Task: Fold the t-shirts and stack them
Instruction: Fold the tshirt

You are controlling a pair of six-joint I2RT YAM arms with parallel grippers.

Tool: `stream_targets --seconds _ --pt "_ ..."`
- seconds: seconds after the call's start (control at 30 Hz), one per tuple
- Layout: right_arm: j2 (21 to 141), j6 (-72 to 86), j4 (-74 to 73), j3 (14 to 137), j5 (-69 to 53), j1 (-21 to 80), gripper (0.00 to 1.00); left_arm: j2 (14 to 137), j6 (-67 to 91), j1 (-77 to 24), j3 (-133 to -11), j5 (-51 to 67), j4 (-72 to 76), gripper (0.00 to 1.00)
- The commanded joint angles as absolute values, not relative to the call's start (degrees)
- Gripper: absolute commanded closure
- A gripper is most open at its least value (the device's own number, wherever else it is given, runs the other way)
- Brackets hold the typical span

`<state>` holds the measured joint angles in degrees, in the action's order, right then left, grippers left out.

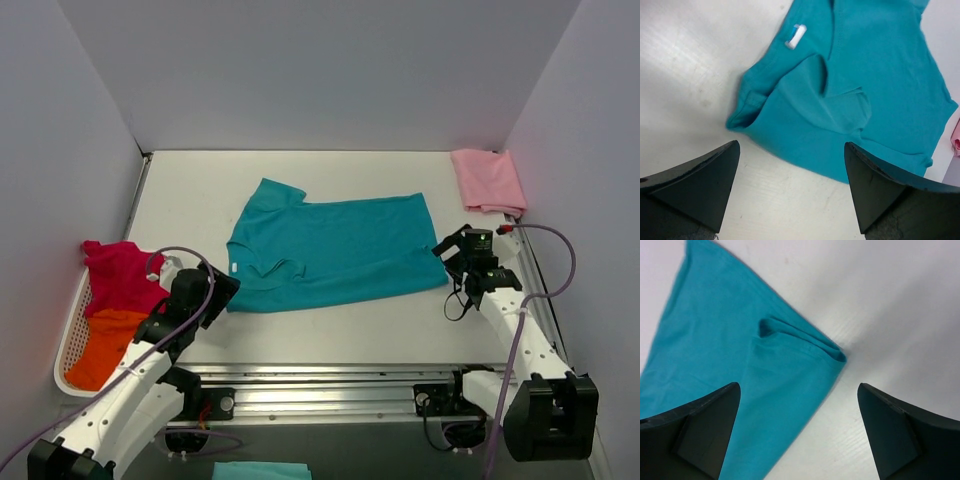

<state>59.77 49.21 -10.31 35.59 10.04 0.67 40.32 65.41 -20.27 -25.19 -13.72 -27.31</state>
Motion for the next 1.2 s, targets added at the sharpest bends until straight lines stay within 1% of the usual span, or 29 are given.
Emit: stream_targets --seconds 0.0,0.07,0.1,0.13,0.17,0.2,0.23,0.27,0.3,0.33,0.37,0.4,0.43,0.47,0.5,0.53,0.57,0.6,0.7,0.8,0.9,1.17 --pt "60.1 46.9 -6.4 40.1 11.5 0.3 0.0 44.2 59.5 -20.0 -30.6 -15.6 -16.0 0.06" --pt "62.8 46.1 -0.8 41.6 10.4 0.3 0.0 52.2 56.4 -16.7 -32.1 -13.1 -7.8 0.06" --pt "64.8 46.1 1.1 43.6 9.4 0.3 0.0 55.6 54.3 -14.5 -33.2 -7.4 0.2 0.06" --pt "69.0 46.1 2.4 45.1 9.1 0.3 0.0 63.4 52.9 -12.4 -35.4 -3.9 5.5 0.06" --pt "70.9 45.4 4.8 46.6 9.0 0.3 0.0 67.5 51.8 -8.3 -37.4 -0.6 9.9 0.06" --pt "74.8 45.3 6.4 48.7 7.3 0.3 0.0 72.4 49.5 -6.5 -40.3 2.8 14.5 0.06" --pt "76.4 45.5 7.8 49.6 6.3 0.3 0.0 81.6 47.7 -5.3 -43.9 7.7 15.5 0.06" --pt "77.8 45.4 10.6 50.5 5.7 0.2 0.0 86.1 46.0 -3.9 -52.0 9.6 16.1 0.06" --pt "80.4 45.6 11.9 51.4 5.2 0.3 0.0 90.7 42.6 -3.5 -56.4 11.1 15.5 0.06" --pt "81.6 45.7 13.2 53.0 4.1 0.3 0.0 99.3 41.1 -3.3 -65.3 13.7 14.6 0.06" --pt "83.8 45.8 13.6 54.0 4.3 -1.3 0.0 103.3 38.9 -2.9 -69.7 14.8 12.7 0.06" --pt "84.8 45.9 14.1 55.4 4.3 -1.4 0.0 110.8 38.0 -2.8 -74.0 15.4 11.1 0.06" --pt "86.2 46.1 15.3 56.1 3.7 -1.5 0.0 114.3 37.3 -2.6 -78.4 16.3 9.4 0.06" --pt "87.2 46.4 15.9 56.6 2.9 -1.7 0.0 117.2 36.5 -1.9 -85.5 17.4 8.0 0.06" --pt "89.3 46.6 16.5 57.3 2.3 -1.8 0.0 122.7 36.6 -1.5 -88.9 18.7 7.3 0.06" --pt "90.4 46.7 17.6 58.2 1.0 -1.8 0.0 125.2 36.6 -1.1 -92.1 20.6 6.5 0.06" --pt "92.0 46.7 17.8 58.7 0.7 -1.8 0.0 127.2 36.6 -0.9 -97.8 20.7 4.5 0.06" --pt "92.7 46.8 18.1 59.1 0.6 -1.8 0.0 131.1 36.2 -0.6 -100.8 20.6 2.6 0.06" --pt "94.7 46.9 19.3 60.0 0.4 -2.1 0.01 137.6 34.5 -0.5 -111.0 19.2 -5.1 0.06" --pt "95.5 47.3 20.7 60.0 -1.6 -2.3 0.01 141.9 34.2 -0.8 -116.3 19.7 -7.6 0.06" --pt "96.2 47.6 22.1 59.9 -2.2 -2.3 0.01 145.1 34.2 -1.2 -119.2 19.5 -9.7 0.06" --pt "97.3 47.5 23.4 59.3 -3.2 -2.3 0.01 149.9 33.3 -5.4 -126.5 19.3 -14.9 0.05"
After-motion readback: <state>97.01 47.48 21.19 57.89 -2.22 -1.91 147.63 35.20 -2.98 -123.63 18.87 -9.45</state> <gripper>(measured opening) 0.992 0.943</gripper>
